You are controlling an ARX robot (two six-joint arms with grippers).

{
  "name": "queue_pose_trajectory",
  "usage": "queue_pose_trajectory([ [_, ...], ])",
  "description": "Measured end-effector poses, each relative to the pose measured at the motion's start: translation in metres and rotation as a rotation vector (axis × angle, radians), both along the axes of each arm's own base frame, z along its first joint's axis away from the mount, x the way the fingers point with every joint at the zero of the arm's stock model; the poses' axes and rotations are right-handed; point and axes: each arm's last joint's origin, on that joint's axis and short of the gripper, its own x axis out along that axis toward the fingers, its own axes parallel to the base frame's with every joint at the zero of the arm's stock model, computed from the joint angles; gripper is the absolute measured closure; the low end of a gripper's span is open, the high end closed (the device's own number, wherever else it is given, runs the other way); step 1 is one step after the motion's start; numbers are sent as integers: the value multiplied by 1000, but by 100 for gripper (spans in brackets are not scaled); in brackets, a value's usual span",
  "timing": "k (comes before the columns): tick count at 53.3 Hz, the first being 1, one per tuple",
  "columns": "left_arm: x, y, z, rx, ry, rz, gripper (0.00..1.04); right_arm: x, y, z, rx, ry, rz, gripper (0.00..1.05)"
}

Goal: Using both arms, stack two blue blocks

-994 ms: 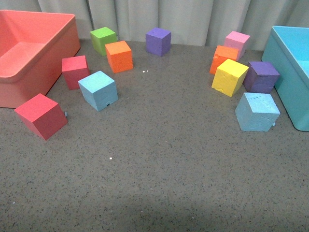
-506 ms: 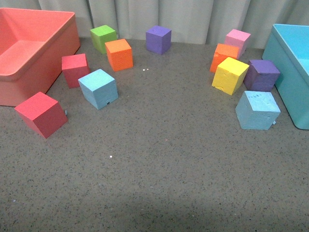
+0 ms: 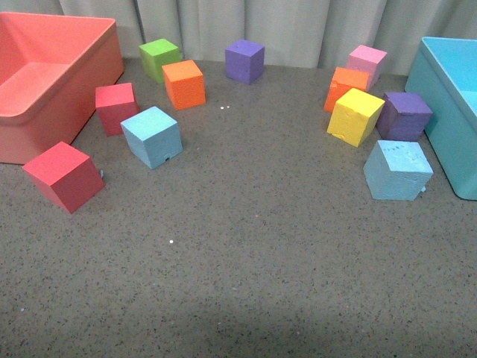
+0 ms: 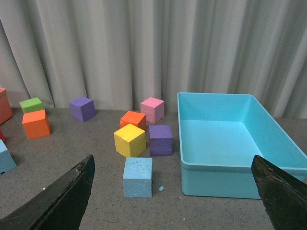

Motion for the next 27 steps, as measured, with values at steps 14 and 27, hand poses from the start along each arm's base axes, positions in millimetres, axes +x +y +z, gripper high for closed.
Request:
queue_pose_trajectory([
  [14, 0, 0, 0, 0, 0, 0, 7, 0, -1, 0, -66, 60, -75, 9],
  [27, 0, 0, 0, 0, 0, 0, 7, 37, 1, 12, -246, 286, -54, 9],
])
